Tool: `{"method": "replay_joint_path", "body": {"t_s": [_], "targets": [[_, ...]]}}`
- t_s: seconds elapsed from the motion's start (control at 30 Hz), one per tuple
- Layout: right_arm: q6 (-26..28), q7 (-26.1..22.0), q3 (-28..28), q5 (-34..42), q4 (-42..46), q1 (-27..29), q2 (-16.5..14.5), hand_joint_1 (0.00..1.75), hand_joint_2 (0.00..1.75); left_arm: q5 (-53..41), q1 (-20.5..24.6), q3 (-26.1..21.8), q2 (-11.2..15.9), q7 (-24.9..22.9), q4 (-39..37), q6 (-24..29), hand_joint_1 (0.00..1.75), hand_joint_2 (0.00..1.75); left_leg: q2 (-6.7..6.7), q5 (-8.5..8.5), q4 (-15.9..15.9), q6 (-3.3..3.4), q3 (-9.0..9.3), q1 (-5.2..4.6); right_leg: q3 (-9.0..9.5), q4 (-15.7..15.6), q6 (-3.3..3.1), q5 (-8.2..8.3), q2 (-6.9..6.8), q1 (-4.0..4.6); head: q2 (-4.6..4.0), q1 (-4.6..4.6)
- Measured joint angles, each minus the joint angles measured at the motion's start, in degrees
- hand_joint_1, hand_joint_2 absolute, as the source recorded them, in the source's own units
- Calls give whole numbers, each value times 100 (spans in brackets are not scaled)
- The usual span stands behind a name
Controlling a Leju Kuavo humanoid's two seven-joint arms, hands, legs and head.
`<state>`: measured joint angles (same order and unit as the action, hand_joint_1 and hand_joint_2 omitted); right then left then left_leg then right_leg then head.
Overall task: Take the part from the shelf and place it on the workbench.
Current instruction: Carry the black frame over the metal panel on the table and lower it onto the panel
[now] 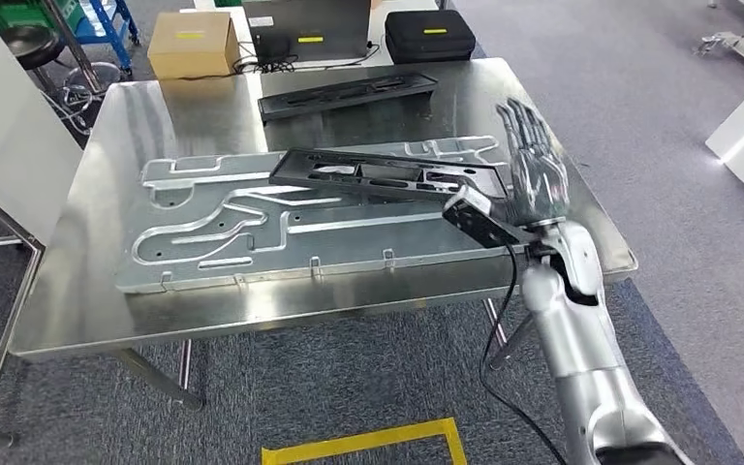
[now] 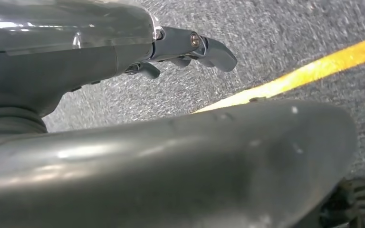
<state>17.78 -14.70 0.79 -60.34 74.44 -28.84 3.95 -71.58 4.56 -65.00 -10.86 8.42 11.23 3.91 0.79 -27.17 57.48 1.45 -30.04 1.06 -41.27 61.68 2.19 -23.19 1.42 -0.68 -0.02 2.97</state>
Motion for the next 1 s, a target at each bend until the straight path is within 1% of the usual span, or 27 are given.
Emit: {"method": "replay_joint_path", "body": {"t_s": [0.07,0.1,0.13,0.17,0.2,0.23,0.27,0.3,0.33,0.37,0.4,0.43,0.47,0.5,0.57,0.6,0.63,0.67,0.7,0.73,0.77,0.8,0.83,0.87,0.93,0.97,1.0], "targets": [[310,-57,-355,-72,254,721,-41,0,0,22,3,-36,-3,-16,0,5,0,0,2,117,0,30,-166,-7,-200,736,53,-598,-52,-4,0,-3],[478,-96,-501,-64,330,1067,-68,0,0,32,-2,-52,-4,-20,0,6,0,0,-1,174,6,25,-254,-9,-253,1070,67,-751,-61,-6,0,-4],[642,-130,-633,-47,380,1381,-100,0,0,45,-5,-64,-5,-21,0,9,0,0,-2,228,16,14,-345,-11,-228,1258,72,-764,-64,-6,0,-4],[804,-162,-766,-33,408,1649,-139,0,0,62,-7,-73,-7,-22,0,19,0,0,-2,280,33,-2,-436,-11,-101,1257,69,-663,-65,-6,0,-4],[958,-185,-894,-22,420,1862,-185,0,0,81,-5,-79,-8,-22,0,32,0,0,-2,328,54,-23,-523,-11,138,1048,59,-522,-65,-7,0,-4],[1107,-212,-1016,-8,416,2018,-234,0,0,98,4,-87,-9,-21,0,52,0,0,0,370,79,-49,-594,-12,463,674,40,-457,-59,-7,0,-3],[1245,-247,-1127,15,403,2134,-284,0,0,112,15,-95,-11,-19,0,75,0,0,-1,408,101,-80,-646,-18,791,240,9,-482,-50,4,0,-3],[1364,-287,-1219,41,382,2232,-332,0,0,120,28,-103,-11,-15,0,93,0,0,-2,448,105,-112,-666,-23,1038,-96,-34,-536,-42,18,0,1],[1465,-325,-1296,65,353,2313,-373,0,0,127,39,-109,-11,-9,0,109,0,0,-6,489,100,-146,-665,-27,1182,-311,-80,-608,-37,35,0,6],[1534,-356,-1356,80,317,2382,-407,0,0,130,46,-114,-12,-4,0,117,0,0,-13,534,79,-181,-657,-30,1222,-391,-128,-619,-41,54,0,9],[1577,-378,-1402,87,280,2440,-430,0,0,131,48,-118,-11,-1,0,120,0,0,-21,572,62,-215,-653,-31,1198,-389,-180,-567,-55,46,0,12],[1594,-391,-1434,90,246,2474,-440,0,0,131,47,-125,-11,2,0,123,0,0,-27,534,88,-245,-680,-29,1157,-403,-232,-519,-75,36,0,13],[1595,-395,-1457,94,217,2497,-446,0,0,131,45,-134,-11,2,0,125,0,0,-33,388,186,-267,-733,-28,1098,-413,-286,-453,-92,24,0,13],[1595,-387,-1477,111,196,2518,-447,0,0,131,41,-147,-11,2,0,130,0,0,-36,138,391,-282,-812,-26,1023,-422,-330,-380,-107,15,0,13],[1627,-365,-1543,238,117,2566,-447,0,0,131,40,-176,-11,5,0,162,0,0,-36,-480,1081,-294,-982,-21,847,-418,-380,-239,-129,38,0,14],[1683,-385,-1598,355,6,2587,-447,0,0,127,40,-187,-10,6,0,187,0,0,-36,-656,1430,-297,-1020,-21,752,-414,-388,-168,-142,55,0,14],[1763,-438,-1665,494,-167,2600,-447,0,0,118,41,-194,-9,5,0,210,0,0,-36,-683,1664,-292,-992,-24,657,-409,-394,-96,-159,75,0,14],[1858,-536,-1750,666,-419,2599,-447,0,0,105,42,-198,-7,-2,0,228,0,0,-36,-575,1723,-276,-879,-31,567,-403,-396,-29,-175,96,0,14],[1930,-671,-1845,870,-724,2584,-447,0,0,92,44,-199,-3,-13,0,240,0,0,-36,-402,1588,-244,-676,-43,486,-396,-396,33,-192,117,0,14],[1971,-839,-1961,1121,-1094,2549,-447,0,0,81,52,-199,6,-27,1,252,0,0,-36,-265,1270,-191,-378,-65,418,-388,-396,94,-205,130,0,14],[1994,-1037,-2095,1402,-1534,2487,-447,0,0,74,66,-199,22,-41,4,265,0,0,-32,-248,807,-131,-17,-99,363,-378,-385,151,-215,147,0,14],[2005,-1229,-2231,1650,-1979,2423,-447,0,0,70,87,-199,38,-51,7,276,0,0,-25,-299,371,-89,289,-125,329,-374,-367,211,-231,154,0,14],[2022,-1399,-2361,1839,-2410,2362,-447,0,0,67,105,-199,51,-57,9,287,0,0,-22,-375,33,-55,502,-153,311,-377,-341,271,-249,148,0,13],[2032,-1511,-2470,1956,-2780,2313,-447,0,0,64,115,-199,59,-60,11,292,0,0,-19,-424,-165,-34,599,-175,305,-392,-308,335,-268,138,0,13],[1931,-1494,-2632,2046,-3363,2237,-464,0,0,62,108,-201,62,-62,10,297,0,0,-11,-292,-251,10,535,-177,286,-446,-243,423,-272,115,0,13],[1802,-1356,-2704,2067,-3638,2196,-486,0,0,59,105,-203,65,-62,9,298,0,0,-1,-194,-286,41,477,-164,250,-407,-210,325,-248,107,0,13],[1628,-1159,-2774,2080,-3913,2162,-514,0,0,44,105,-204,69,-57,9,299,0,0,6,-85,-324,63,398,-145,196,-265,-175,100,-219,97,0,13]]}}
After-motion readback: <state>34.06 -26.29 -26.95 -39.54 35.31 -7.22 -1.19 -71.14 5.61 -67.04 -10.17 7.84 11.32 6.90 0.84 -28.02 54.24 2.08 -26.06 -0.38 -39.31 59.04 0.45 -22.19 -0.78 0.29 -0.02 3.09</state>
